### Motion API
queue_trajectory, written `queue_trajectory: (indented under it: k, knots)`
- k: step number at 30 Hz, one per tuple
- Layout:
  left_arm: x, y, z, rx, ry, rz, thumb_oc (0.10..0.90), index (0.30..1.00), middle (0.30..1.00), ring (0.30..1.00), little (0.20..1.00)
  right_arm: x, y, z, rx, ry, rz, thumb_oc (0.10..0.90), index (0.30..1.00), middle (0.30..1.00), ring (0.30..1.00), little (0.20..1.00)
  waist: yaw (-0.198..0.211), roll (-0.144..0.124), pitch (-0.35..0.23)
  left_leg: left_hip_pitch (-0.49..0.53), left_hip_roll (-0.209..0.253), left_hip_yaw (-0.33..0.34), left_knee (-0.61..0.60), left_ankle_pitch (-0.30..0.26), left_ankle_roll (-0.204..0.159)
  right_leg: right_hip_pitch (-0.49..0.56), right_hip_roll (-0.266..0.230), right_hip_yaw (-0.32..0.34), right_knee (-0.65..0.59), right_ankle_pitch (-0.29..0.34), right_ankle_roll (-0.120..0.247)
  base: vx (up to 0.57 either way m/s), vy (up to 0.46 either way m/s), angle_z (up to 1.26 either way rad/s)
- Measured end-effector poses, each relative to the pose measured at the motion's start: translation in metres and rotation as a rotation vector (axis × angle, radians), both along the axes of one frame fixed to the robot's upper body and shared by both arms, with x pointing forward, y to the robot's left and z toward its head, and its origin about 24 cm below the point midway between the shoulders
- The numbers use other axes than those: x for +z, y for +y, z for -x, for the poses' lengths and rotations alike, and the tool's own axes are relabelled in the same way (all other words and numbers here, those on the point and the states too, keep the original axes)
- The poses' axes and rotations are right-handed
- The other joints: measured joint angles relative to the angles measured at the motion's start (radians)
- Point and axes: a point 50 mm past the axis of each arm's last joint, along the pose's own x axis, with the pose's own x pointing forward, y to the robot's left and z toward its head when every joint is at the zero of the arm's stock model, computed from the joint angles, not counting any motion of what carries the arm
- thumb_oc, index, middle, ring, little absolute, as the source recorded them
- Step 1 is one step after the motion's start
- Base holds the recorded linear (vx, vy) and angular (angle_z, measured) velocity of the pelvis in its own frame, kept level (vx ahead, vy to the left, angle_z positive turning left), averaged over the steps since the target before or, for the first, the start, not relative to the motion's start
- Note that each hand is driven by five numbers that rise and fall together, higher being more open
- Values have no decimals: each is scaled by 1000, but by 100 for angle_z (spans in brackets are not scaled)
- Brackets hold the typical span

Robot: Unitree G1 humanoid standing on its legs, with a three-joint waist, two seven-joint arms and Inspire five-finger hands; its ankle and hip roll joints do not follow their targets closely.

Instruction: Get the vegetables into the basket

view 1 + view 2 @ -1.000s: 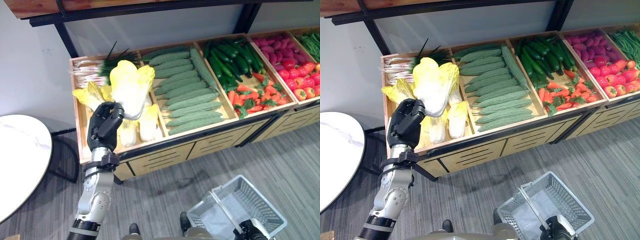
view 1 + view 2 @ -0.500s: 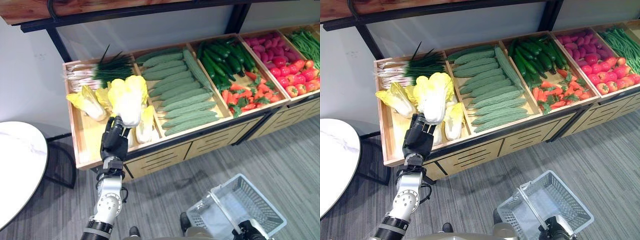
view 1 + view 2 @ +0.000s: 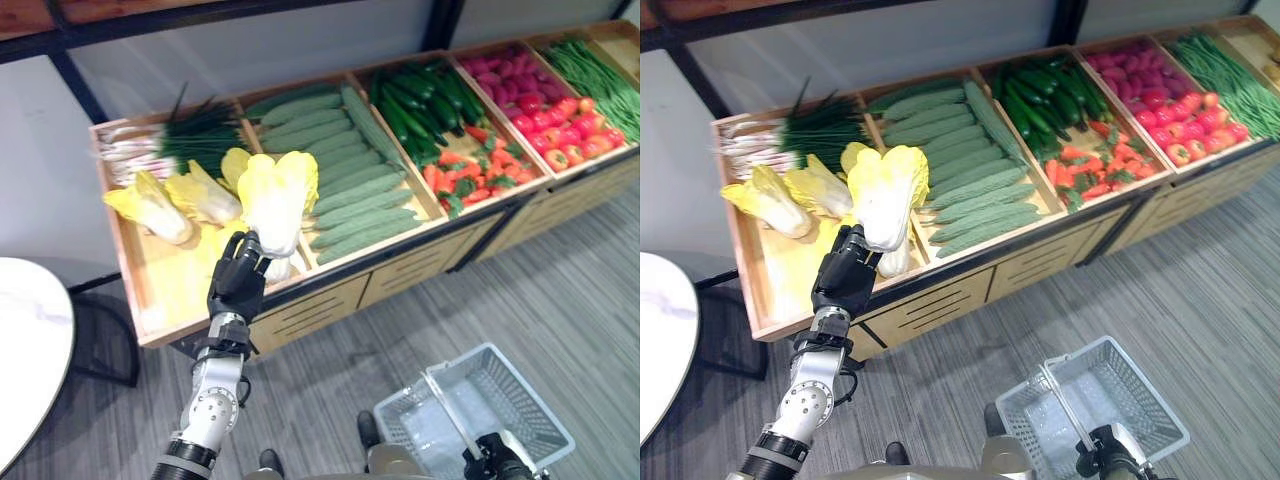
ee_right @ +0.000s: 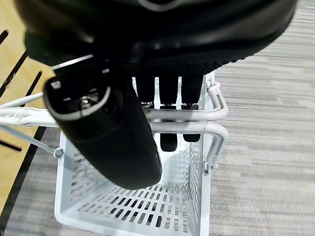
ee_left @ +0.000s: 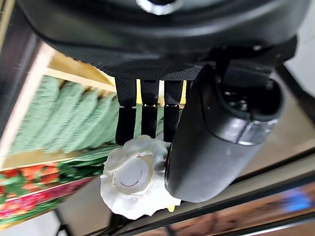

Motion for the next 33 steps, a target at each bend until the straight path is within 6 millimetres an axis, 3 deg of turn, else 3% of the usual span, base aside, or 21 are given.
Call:
queue_trajectory:
  k: [2, 3, 4, 5, 6, 7, 8, 10, 11, 13, 15, 21, 25, 27, 28, 29, 30, 31, 32, 33]
  knots:
    - [9, 2, -6, -11, -46, -38, 400, 300, 300, 300, 300, -2, 9, -7, -1, -8, -20, 400, 300, 300, 300, 300, -4, -52, 34, -18, -23, 45, 23, -6, 7, -51, -7, 8, 25, 33, 20, -234, 127, -82]
    - [11, 9, -12, -5, -44, -76, 400, 300, 300, 300, 300, -1, 17, -22, 11, -41, -36, 400, 300, 300, 300, 300, 8, -64, 45, -50, -29, 92, 47, -32, 55, -76, 13, -53, -52, 182, 29, -228, 148, -190]
    - [13, 15, -21, 17, -46, -85, 400, 300, 300, 300, 300, 3, 22, -41, 22, -88, -47, 400, 300, 300, 300, 300, 21, -53, 71, -67, -20, 73, 55, -39, 75, -112, 13, -145, -32, 203, 59, -167, 178, -124]
    - [9, 0, -33, -21, -17, -62, 400, 300, 300, 300, 300, 1, 17, -31, 0, -67, -35, 400, 300, 300, 300, 300, -2, -14, 82, -60, -13, 54, 52, -29, 86, -110, -8, -273, 146, 37, -17, -147, 137, -93]
    - [10, -10, -29, -42, -28, -32, 400, 300, 300, 300, 300, -4, 14, -14, -47, -6, -36, 400, 300, 300, 300, 300, 24, 2, 86, -43, 3, 105, 70, -26, 83, -123, -36, -351, 414, -134, -20, -109, 82, -23]
    - [10, -10, -26, -43, -31, -30, 400, 300, 300, 300, 300, -6, 15, -8, -62, 10, -43, 400, 300, 300, 300, 300, 30, 6, 85, -36, 11, 122, 81, -30, 86, -117, -58, -389, 528, -195, -13, -62, -76, -83]
    - [12, -10, -26, -47, -44, -34, 400, 300, 300, 300, 300, -6, 12, 0, -76, 12, -42, 400, 300, 300, 300, 300, 40, 23, 67, -24, 16, 141, 64, -25, 79, -71, -88, -413, 540, -230, 2, -27, -74, -72]
    - [23, 3, -26, -28, -86, -73, 400, 300, 300, 300, 300, -7, 13, 2, -74, 12, -46, 400, 300, 300, 300, 300, 50, 9, 55, -25, 7, 181, 54, -14, 49, 36, -106, -383, 285, -206, 20, -27, -143, -76]
    - [23, 6, -26, -12, -87, -81, 400, 300, 300, 300, 300, -6, 11, 3, -78, 23, -38, 400, 300, 300, 300, 300, 43, 16, 50, -22, 18, 194, 49, 0, 30, 68, -77, -386, 202, -196, 0, -21, -258, -52]
    - [17, 5, -21, -11, -65, -73, 400, 300, 300, 300, 300, -7, 10, 10, -82, 39, -32, 400, 300, 300, 300, 300, 29, 26, 27, -13, 54, 211, 52, 13, 19, 88, -31, -376, 142, -179, -24, -10, -241, -44]
    - [10, 2, -17, -16, -41, -62, 400, 300, 300, 300, 300, -9, 11, 21, -84, 58, -39, 400, 300, 300, 300, 300, 33, 20, -4, -11, 87, 217, 68, 16, 22, 119, 14, -348, 55, -137, -51, -23, -163, -54]
    - [4, -14, -15, -64, -22, -35, 400, 300, 300, 300, 300, -8, -1, 39, -90, 101, -6, 400, 300, 300, 300, 300, -21, 26, -24, -8, 143, 207, 78, 84, 9, 141, 70, -330, 12, -119, -76, -39, -236, -20]
    - [3, -20, -14, -84, -18, -24, 400, 300, 300, 300, 300, -8, -1, 42, -95, 105, -4, 400, 300, 300, 300, 300, -25, 39, -23, -10, 174, 199, 125, 109, -10, 163, 81, -338, 10, -118, -83, -83, -243, 1]
    - [2, -21, -14, -86, -15, -23, 400, 300, 300, 300, 300, -7, -2, 37, -88, 93, -3, 400, 300, 300, 300, 300, -20, 42, -19, -23, 192, 174, 188, 115, -17, 168, 85, -332, 13, -115, -87, -103, -101, -22]
    - [3, -19, -14, -81, -20, -27, 400, 300, 300, 300, 300, -5, -2, 23, -71, 63, 1, 400, 300, 300, 300, 300, -3, 41, -9, -41, 198, 102, 252, 117, -22, 151, 91, -305, 39, -115, -89, -21, -10, -58]
    - [3, -18, -14, -82, -21, -34, 400, 300, 300, 300, 300, -4, -4, 21, -65, 72, 11, 400, 300, 300, 300, 300, 11, 24, 0, -65, 176, -21, 265, 75, -63, 139, 76, -262, 51, -114, -99, -9, -22, -108]
    - [4, -20, -14, -91, -27, -35, 400, 300, 300, 300, 300, 1, -11, 8, -48, 40, 30, 400, 300, 300, 300, 300, 39, 27, 2, -64, 114, -175, 189, 22, -116, 120, 59, -220, 50, -110, -119, 24, -15, -82]
    - [5, -21, -14, -94, -31, -33, 400, 300, 300, 300, 300, 4, -14, -1, -40, 13, 42, 400, 300, 300, 300, 300, 21, 35, 7, -81, 95, -191, 170, 17, -115, 122, 60, -194, 40, -113, -134, 51, -6, -93]
    - [7, -23, -14, -98, -41, -23, 400, 300, 300, 300, 300, 9, -20, -9, -41, 1, 62, 400, 300, 300, 300, 300, 37, 55, 17, -65, 67, -293, 88, 16, -90, 108, 69, -147, 43, -107, -135, 71, 13, -64]
    - [7, -23, -13, -102, -48, -23, 400, 300, 300, 300, 300, 10, -21, -12, -38, -7, 64, 400, 300, 300, 300, 300, 47, 62, 21, -65, 62, -312, 57, 28, -73, 103, 79, -120, 43, -106, -135, 87, 26, -107]
